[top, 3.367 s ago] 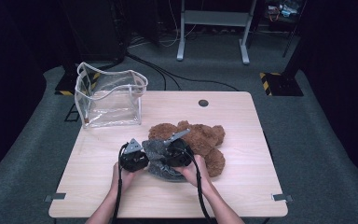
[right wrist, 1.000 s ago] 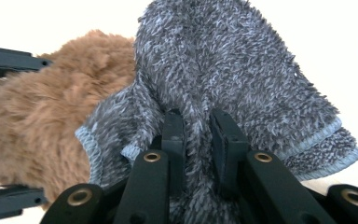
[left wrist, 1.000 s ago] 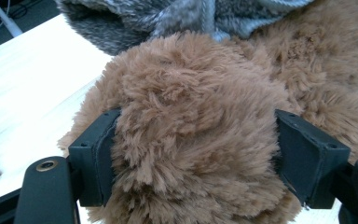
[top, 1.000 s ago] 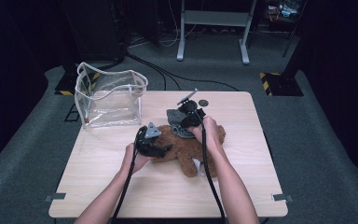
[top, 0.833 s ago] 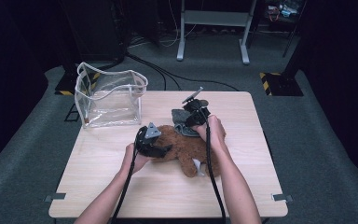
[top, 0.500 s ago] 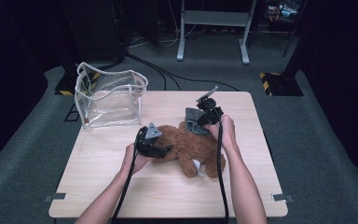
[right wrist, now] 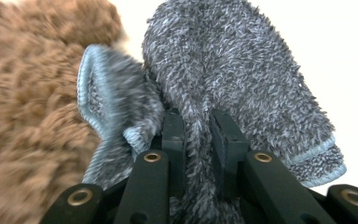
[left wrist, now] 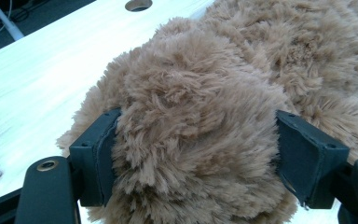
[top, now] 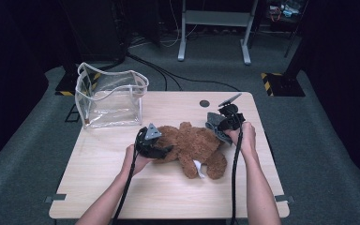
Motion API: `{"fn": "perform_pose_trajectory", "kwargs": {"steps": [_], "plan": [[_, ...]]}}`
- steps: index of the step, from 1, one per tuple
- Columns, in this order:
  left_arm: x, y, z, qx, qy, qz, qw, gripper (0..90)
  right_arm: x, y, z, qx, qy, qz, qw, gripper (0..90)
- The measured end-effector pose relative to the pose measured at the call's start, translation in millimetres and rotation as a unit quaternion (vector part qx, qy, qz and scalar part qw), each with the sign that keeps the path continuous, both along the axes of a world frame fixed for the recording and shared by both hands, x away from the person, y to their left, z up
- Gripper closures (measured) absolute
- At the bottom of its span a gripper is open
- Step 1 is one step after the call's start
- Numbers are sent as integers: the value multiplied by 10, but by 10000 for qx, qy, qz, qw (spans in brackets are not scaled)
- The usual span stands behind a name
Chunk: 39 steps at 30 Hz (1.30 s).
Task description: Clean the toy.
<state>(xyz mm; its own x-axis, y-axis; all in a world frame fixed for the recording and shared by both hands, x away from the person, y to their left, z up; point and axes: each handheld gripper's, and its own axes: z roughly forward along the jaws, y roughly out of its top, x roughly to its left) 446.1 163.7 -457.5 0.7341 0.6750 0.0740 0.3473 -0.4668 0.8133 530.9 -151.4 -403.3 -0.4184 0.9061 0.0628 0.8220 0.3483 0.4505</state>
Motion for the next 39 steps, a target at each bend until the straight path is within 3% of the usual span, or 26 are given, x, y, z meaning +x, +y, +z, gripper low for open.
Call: {"fn": "perform_pose_trajectory", "kwargs": {"steps": [2,3,6,8,11,12,13,15,16,17,19,20,22,23,24,26,29,39], "plan": [[-3,-1,3,1,-3,4,10000,230,-26,-11,84,211,-143,46,9997,771],[-4,0,4,2,-1,4,10000,230,-45,26,189,466,-288,71,9985,771],[-3,1,3,-16,7,10,10000,230,-58,86,322,565,-432,236,9972,771],[1,5,3,-42,29,-4,10000,229,-78,209,431,866,-521,246,9946,771],[3,2,4,-24,-10,15,10000,228,-52,424,515,1094,-656,655,9897,770],[2,-2,0,-40,-21,31,10000,226,-33,585,533,1162,-625,842,9877,770],[2,-4,0,-42,-16,31,10000,226,-33,585,533,1162,-625,842,9877,770],[2,-2,1,-30,-22,32,10000,226,-12,786,521,1181,-501,973,9870,769],[2,-3,2,-28,-20,33,10000,226,6,884,485,1130,-555,1075,9862,768],[3,-4,4,-11,-14,25,10000,226,24,1093,409,925,-344,1164,9883,767],[4,0,9,31,-9,17,10000,226,47,1217,311,701,-236,1257,9893,767],[4,-1,8,17,-4,10,10000,226,47,1217,311,701,-236,1257,9893,767],[4,3,12,23,12,-15,10000,226,65,1293,196,371,-108,1299,9908,767],[3,2,10,4,6,-20,10000,227,86,1283,133,160,-94,1409,9899,767],[2,-2,8,-21,-10,-16,10000,227,93,1263,104,123,-39,1385,9903,767],[0,-11,9,-9,-21,-1,10000,228,101,1193,88,292,9,1182,9926,768],[2,-15,16,6,-6,-11,10000,229,96,1058,88,314,-17,988,9946,768],[0,-18,19,-37,5,-3,10000,229,19,577,130,203,-133,577,9980,767]]}}
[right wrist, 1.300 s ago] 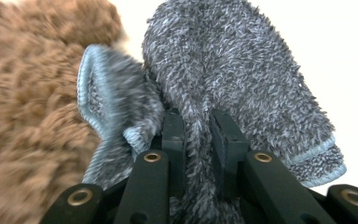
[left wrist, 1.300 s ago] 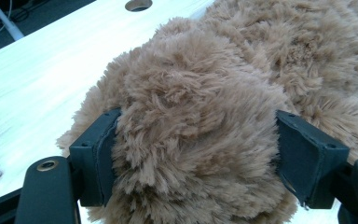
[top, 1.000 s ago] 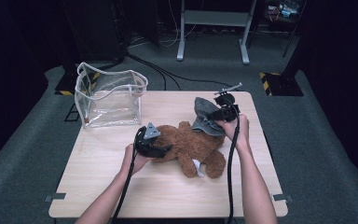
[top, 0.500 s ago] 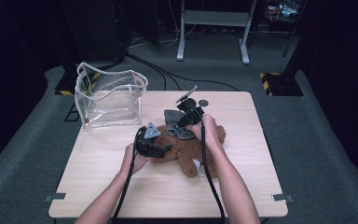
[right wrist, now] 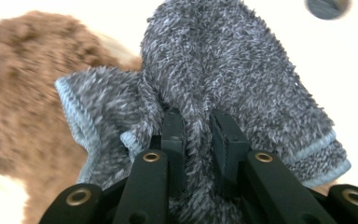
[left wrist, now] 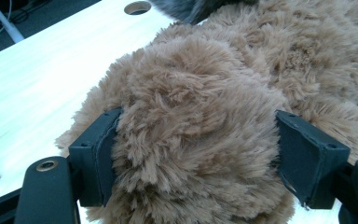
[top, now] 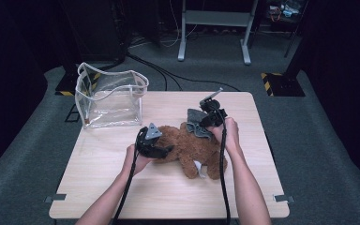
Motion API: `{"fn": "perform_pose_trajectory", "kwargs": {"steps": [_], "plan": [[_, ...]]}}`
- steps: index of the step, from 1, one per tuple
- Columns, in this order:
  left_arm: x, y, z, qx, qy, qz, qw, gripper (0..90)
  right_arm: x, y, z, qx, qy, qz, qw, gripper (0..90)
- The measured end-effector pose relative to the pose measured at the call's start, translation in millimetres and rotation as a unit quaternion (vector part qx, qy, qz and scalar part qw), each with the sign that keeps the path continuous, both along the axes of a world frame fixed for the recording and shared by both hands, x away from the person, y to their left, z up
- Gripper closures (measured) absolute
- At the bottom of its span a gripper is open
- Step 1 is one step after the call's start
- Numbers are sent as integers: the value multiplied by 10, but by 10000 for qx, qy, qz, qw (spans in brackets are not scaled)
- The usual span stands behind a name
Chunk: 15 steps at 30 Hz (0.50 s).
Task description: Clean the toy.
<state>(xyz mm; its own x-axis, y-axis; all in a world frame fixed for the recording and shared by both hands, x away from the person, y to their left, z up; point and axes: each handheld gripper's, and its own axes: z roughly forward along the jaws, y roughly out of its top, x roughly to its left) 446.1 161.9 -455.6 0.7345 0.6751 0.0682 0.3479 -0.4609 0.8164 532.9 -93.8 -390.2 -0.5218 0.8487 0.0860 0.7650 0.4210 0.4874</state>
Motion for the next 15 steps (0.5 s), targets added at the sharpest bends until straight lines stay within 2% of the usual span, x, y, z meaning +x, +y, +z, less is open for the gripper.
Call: {"fn": "perform_pose_trajectory", "kwargs": {"steps": [6,10,13,15], "plan": [[2,-2,0,-19,-4,7,10000,225,-62,-301,-63,23,3,-270,9996,768],[12,16,-2,-59,40,28,10000,218,-95,-494,-94,-87,-54,-506,9987,768],[15,23,0,-57,84,32,9999,212,-138,-523,-53,55,-120,-509,9986,768],[17,19,-4,-89,81,49,9999,206,-197,-518,39,180,-299,-351,9988,769]]}}
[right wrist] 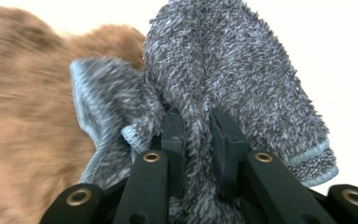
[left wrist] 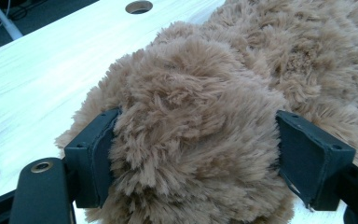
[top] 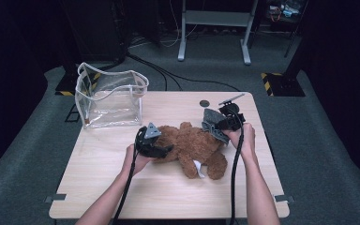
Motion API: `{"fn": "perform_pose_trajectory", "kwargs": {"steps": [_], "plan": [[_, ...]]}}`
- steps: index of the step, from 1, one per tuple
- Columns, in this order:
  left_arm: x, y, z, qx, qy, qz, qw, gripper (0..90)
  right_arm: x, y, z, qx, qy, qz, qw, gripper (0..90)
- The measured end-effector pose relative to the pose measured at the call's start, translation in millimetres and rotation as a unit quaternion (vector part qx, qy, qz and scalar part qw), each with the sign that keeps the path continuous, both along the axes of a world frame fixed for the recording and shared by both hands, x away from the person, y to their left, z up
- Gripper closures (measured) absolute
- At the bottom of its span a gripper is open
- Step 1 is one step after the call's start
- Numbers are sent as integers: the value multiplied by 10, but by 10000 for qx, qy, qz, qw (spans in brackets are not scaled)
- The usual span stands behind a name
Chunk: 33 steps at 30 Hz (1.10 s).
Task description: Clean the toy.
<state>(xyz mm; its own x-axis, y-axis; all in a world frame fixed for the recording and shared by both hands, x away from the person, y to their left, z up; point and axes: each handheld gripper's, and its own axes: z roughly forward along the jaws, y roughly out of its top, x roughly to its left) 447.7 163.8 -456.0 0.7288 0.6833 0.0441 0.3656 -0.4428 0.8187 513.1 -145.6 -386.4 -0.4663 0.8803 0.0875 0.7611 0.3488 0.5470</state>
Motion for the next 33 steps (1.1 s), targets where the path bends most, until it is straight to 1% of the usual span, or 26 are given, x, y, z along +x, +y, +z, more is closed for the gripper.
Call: {"fn": "perform_pose_trajectory", "kwargs": {"steps": [1,2,3,5,7,8,10,11,12,13,15,16,17,18,19,20,22,23,26,27,28,29,30,31,32,33], "plan": [[-1,-5,-2,-6,-19,20,10000,204,-40,33,66,104,-9,55,9999,769],[0,-6,-1,4,-21,13,10000,203,-78,81,136,147,-206,176,9995,768],[1,-7,1,18,-20,9,10000,202,-105,124,179,203,-262,226,9992,768],[2,-8,6,35,-3,-8,10000,200,-164,258,279,255,-461,452,9976,768],[3,-6,8,53,-3,-15,10000,198,-220,427,340,283,-570,643,9959,768],[1,-11,2,4,-22,22,10000,198,-246,518,354,257,-591,740,9952,768],[5,-3,9,30,-6,-7,10000,196,-297,720,344,156,-617,1011,9928,768],[5,-2,11,53,-7,-9,10000,196,-316,810,317,105,-655,1085,9919,767],[5,-2,12,54,-9,-11,10000,195,-347,944,255,14,-604,1201,9909,767],[5,-2,11,52,-6,-9,10000,195,-347,944,255,14,-604,1201,9909,767],[5,-7,5,17,-30,22,10000,195,-366,1052,156,-69,-529,1300,9901,767],[4,-7,5,29,4,16,10000,195,-370,1110,55,-247,-488,1338,9895,767],[4,-7,5,29,4,16,10000,195,-370,1110,55,-247,-488,1338,9895,767],[4,-10,2,-10,4,26,10000,195,-379,1119,23,-259,-418,1272,9907,767],[5,-11,4,11,-31,23,10000,196,-375,1098,9,-314,-483,1285,9900,767],[4,-14,4,11,-37,27,10000,196,-385,1083,14,-298,-478,1220,9909,767],[2,-19,3,-6,-29,34,10000,196,-393,1032,30,-418,-561,1191,9904,767],[1,-20,4,-1,-32,33,10000,196,-401,1009,34,-438,-556,1160,9907,768],[1,-14,11,28,-22,6,10000,196,-413,871,47,-491,-604,1137,9905,767],[-1,-15,11,28,-30,17,10000,197,-422,794,54,-514,-602,1135,9904,768],[-2,-20,8,7,-65,23,10000,197,-434,765,55,-453,-579,995,9923,768],[-5,-21,10,8,-57,30,10000,198,-446,649,57,-433,-561,897,9934,768],[-8,-23,11,7,-56,30,10000,198,-446,649,57,-433,-561,897,9934,768],[-7,-22,11,8,-67,16,10000,199,-456,533,51,-439,-583,800,9941,768],[-8,-19,15,18,-49,9,10000,199,-456,533,51,-439,-583,800,9941,768],[-8,-19,15,14,-40,19,10000,199,-468,420,52,-393,-559,676,9954,768]]}}
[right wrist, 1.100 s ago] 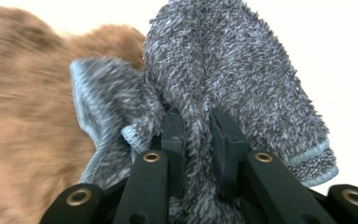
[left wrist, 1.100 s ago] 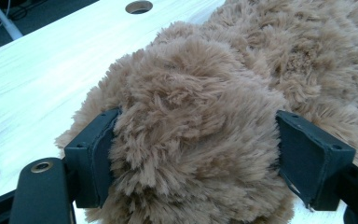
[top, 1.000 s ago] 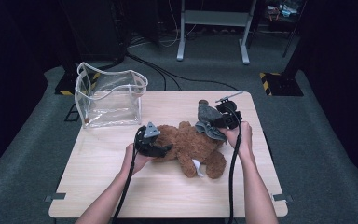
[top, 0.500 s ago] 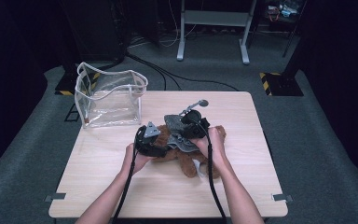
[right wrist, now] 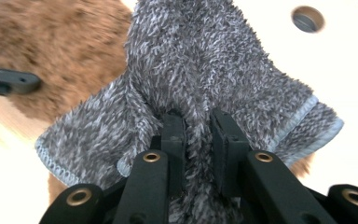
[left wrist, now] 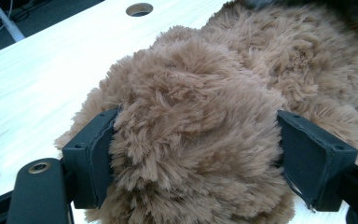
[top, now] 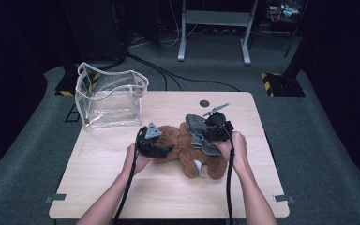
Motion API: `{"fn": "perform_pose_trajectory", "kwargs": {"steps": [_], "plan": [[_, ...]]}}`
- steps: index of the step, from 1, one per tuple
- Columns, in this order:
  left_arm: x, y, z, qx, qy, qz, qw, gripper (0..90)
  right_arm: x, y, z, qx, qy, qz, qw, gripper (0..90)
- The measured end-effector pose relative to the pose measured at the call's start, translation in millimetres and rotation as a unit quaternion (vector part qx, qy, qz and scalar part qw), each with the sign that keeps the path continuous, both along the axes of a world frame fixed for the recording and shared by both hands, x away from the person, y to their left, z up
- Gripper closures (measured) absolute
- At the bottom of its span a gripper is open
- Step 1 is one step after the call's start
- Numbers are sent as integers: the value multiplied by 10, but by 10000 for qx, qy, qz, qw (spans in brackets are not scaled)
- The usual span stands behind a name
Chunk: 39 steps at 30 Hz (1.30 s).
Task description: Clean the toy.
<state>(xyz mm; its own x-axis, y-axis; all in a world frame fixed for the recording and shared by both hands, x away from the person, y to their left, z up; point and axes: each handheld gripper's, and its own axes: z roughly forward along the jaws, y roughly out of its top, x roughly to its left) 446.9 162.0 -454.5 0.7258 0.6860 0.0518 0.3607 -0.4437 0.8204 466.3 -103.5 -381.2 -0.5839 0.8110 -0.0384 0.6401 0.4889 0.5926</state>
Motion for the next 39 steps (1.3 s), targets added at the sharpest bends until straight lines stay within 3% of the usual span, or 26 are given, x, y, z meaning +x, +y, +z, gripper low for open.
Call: {"fn": "perform_pose_trajectory", "kwargs": {"steps": [3,6,11,14,15,18,21,22,23,26,30,36,39], "plan": [[3,5,-2,-12,-12,14,10000,199,-13,-97,1,-102,-42,-153,9998,768],[4,6,1,1,3,8,10000,199,-27,-226,-21,-50,30,-326,9994,768],[7,3,6,9,42,8,10000,198,-50,-265,15,-376,-62,-522,9979,767],[10,10,4,-13,38,39,10000,198,-63,-244,115,-210,-275,-388,9986,767],[11,15,7,-2,60,23,10000,197,-86,-150,200,77,-345,-271,9990,767],[11,7,1,-38,38,48,10000,196,-96,-17,240,191,-428,-80,9989,766],[15,3,0,-38,41,51,10000,193,-96,223,229,77,-523,267,9982,765],[17,3,2,-28,45,45,10000,192,-105,319,219,45,-430,337,9985,765],[18,4,3,-22,49,43,10000,192,-81,432,179,33,-527,491,9974,764],[18,1,2,-26,56,54,10000,188,-24,712,30,-79,-376,786,9962,763],[22,3,-2,-45,56,67,10000,188,17,783,-74,-279,-252,819,9959,765],[18,-2,1,-42,47,55,10000,189,6,585,-71,-184,-254,563,9979,766],[19,-1,-2,-76,45,65,9999,190,-17,387,-53,-220,-321,457,9982,767]]}}
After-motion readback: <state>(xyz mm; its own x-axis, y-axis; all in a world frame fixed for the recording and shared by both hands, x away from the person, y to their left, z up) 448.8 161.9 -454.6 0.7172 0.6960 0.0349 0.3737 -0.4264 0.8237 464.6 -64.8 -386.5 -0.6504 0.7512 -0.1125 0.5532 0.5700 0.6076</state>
